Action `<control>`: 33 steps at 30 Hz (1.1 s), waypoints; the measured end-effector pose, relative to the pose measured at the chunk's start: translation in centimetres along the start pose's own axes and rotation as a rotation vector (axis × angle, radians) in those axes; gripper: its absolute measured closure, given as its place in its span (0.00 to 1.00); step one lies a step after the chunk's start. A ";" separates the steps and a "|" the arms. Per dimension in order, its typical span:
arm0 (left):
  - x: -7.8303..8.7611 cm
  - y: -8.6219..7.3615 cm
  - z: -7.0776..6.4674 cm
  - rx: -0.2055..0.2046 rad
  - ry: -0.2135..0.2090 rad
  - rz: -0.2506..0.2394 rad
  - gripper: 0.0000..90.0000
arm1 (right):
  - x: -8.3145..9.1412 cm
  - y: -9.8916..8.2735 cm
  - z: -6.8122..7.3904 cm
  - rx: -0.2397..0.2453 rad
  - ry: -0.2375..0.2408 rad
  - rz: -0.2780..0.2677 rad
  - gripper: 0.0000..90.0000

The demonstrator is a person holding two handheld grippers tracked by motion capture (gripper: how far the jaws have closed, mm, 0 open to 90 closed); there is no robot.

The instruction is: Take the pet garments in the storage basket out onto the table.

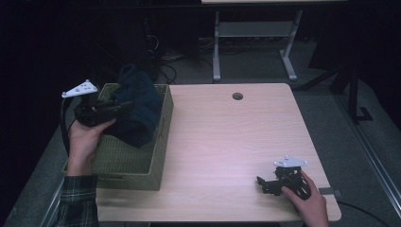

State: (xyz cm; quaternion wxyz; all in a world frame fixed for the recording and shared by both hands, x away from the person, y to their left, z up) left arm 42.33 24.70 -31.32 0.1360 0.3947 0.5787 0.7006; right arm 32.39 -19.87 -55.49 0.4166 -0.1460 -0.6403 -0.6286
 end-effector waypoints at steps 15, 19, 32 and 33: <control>-2.2 4.3 -2.9 -0.061 -0.068 -0.018 0.76 | 0.0 0.0 0.0 0.000 0.000 0.000 0.00; -2.8 5.5 -3.9 -0.077 -0.087 -0.027 0.76 | 0.0 0.0 0.0 -0.005 0.000 0.003 0.00; -6.3 7.6 -7.7 -0.124 -0.183 -0.032 0.76 | 0.0 0.0 0.1 -0.007 0.001 0.004 0.00; -6.6 7.7 -8.0 -0.126 -0.192 -0.030 0.76 | 0.0 0.0 0.1 -0.007 0.001 0.005 0.00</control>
Point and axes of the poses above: each handheld gripper's, and its own axes: x roughly backward along the jaws, y roughly out of its top, z roughly to its left, the point moved 10 cm from there along -x, roughly forward along the jaws, and after that the axes turned 9 degrees about -x, right-handed, at the moved point
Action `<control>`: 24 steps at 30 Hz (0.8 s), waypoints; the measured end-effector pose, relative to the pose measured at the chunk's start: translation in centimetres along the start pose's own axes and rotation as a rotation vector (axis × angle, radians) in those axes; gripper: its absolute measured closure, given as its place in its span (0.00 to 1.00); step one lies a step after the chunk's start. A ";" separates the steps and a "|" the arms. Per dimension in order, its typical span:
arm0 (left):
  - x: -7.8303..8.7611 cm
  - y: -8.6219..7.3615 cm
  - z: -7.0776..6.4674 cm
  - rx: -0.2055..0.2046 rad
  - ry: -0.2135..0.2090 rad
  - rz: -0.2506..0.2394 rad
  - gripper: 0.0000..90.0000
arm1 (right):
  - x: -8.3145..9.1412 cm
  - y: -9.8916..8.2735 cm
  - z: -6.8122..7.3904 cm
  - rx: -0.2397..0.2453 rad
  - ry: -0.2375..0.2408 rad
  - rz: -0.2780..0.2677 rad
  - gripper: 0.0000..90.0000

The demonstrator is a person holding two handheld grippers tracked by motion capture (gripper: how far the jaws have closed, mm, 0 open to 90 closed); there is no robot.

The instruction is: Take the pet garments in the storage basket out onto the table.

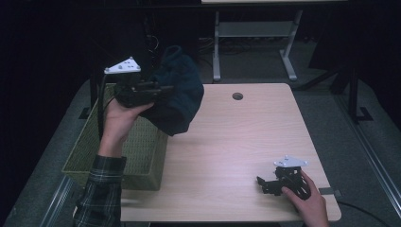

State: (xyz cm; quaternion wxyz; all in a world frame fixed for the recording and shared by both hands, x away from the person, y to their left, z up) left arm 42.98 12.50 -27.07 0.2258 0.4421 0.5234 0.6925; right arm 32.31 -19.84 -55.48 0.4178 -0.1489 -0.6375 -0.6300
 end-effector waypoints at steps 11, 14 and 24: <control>-4.5 0.4 -2.5 -0.020 -0.079 0.018 0.76 | 0.0 0.0 0.0 -0.002 0.000 -0.002 0.00; -5.7 0.3 -3.2 -0.029 -0.102 0.029 0.76 | 0.0 0.0 0.0 0.001 0.000 -0.004 0.00; -9.8 -0.3 -5.4 -0.029 -0.159 0.053 0.77 | 0.0 0.0 0.0 0.001 0.000 -0.004 0.00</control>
Point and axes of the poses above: each handheld gripper's, and its own axes: x roughly backward along the jaws, y roughly out of its top, z roughly to its left, the point moved 10 cm from there along -x, roughly forward along the jaws, and after that the axes turned 9 degrees about -x, right-handed, at the moved point
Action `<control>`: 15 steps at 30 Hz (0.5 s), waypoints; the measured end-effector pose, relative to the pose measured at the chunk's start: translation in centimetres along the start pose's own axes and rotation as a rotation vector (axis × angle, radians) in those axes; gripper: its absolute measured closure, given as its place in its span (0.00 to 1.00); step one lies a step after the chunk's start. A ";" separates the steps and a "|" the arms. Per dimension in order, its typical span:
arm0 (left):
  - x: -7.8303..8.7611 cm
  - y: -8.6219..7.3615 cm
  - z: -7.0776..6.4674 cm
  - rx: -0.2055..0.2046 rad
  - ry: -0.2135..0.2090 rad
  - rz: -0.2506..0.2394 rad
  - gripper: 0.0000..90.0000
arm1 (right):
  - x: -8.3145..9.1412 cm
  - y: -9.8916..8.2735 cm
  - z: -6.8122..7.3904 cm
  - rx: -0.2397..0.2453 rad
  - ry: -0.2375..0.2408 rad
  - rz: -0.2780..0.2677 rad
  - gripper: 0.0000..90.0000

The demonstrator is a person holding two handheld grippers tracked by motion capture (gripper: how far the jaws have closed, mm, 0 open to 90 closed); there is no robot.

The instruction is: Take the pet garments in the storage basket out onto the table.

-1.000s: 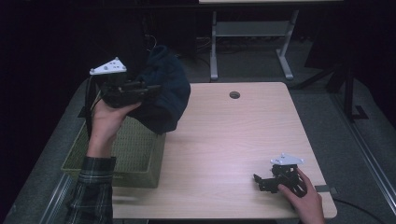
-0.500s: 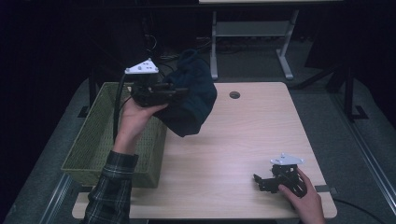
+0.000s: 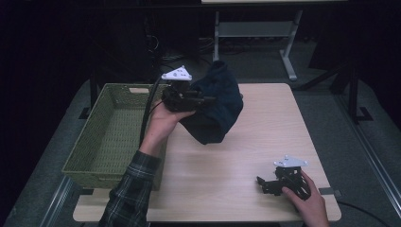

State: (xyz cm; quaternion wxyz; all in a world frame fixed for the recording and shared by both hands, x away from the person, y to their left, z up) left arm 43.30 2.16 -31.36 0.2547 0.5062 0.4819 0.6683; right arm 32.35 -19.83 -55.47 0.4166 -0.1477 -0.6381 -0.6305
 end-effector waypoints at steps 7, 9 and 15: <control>-3.1 -1.0 -0.8 0.002 -0.029 0.041 0.77 | 0.0 0.0 0.0 0.000 0.000 0.000 0.00; -4.0 -1.3 -1.0 0.006 -0.040 0.050 0.77 | 0.0 0.0 0.0 0.001 0.000 0.000 0.00; -6.5 -2.3 -1.6 0.009 -0.066 0.081 0.77 | 0.0 0.0 0.0 0.000 0.000 0.001 0.00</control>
Point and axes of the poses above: each handheld gripper's, and its own axes: x roughly backward along the jaws, y roughly out of its top, z roughly to its left, the point moved 10 cm from there along -x, roughly forward along the jaws, and after that the axes turned 9 degrees about -x, right-handed, at the moved point
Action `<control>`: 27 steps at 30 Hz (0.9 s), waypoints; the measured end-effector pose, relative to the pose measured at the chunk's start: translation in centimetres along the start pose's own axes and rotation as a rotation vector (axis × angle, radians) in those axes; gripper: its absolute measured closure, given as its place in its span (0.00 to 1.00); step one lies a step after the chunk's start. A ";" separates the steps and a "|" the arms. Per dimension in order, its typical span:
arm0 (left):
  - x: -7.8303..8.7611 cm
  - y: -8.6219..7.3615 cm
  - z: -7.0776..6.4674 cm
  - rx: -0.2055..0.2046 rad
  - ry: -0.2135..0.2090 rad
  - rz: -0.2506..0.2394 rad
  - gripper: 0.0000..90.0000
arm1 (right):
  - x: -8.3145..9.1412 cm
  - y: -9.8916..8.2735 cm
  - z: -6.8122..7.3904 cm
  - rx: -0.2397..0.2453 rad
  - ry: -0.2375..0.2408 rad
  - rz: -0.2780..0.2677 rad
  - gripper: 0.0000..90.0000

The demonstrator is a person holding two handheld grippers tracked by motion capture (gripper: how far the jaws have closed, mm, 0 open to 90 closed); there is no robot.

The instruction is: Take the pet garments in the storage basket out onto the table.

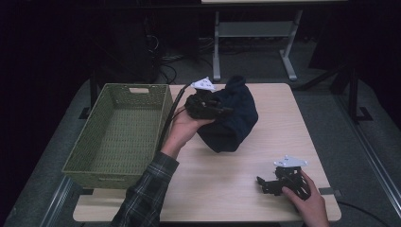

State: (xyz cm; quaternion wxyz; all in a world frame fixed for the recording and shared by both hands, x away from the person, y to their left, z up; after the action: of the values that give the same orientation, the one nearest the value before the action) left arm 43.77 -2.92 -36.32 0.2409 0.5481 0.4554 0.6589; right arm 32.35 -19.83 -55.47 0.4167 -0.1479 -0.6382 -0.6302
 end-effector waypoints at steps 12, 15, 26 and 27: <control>-6.4 -2.6 -1.1 0.003 -0.046 0.099 0.76 | 0.0 0.0 0.0 -0.001 0.000 0.001 0.00; -7.9 -3.3 -1.3 0.005 -0.057 0.119 0.76 | 0.0 0.0 0.0 -0.004 0.001 0.003 0.00; -12.1 -6.1 -1.8 -0.001 -0.074 0.206 0.76 | 0.0 0.0 0.0 -0.001 0.000 0.000 0.00; -12.4 -6.2 -1.8 -0.002 -0.073 0.213 0.76 | 0.0 0.0 0.0 0.004 -0.001 -0.001 0.00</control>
State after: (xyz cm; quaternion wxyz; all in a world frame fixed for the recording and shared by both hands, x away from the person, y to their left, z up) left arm 44.41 -10.74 -47.93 0.1865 0.6167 0.3851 0.6607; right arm 32.38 -19.85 -55.48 0.4165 -0.1469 -0.6396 -0.6292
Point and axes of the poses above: each handheld gripper's, and its own axes: x roughly backward along the jaws, y roughly out of its top, z roughly to its left, the point moved 10 cm from there along -x, roughly forward along the jaws, and after that the axes turned 9 degrees about -x, right-handed, at the moved point
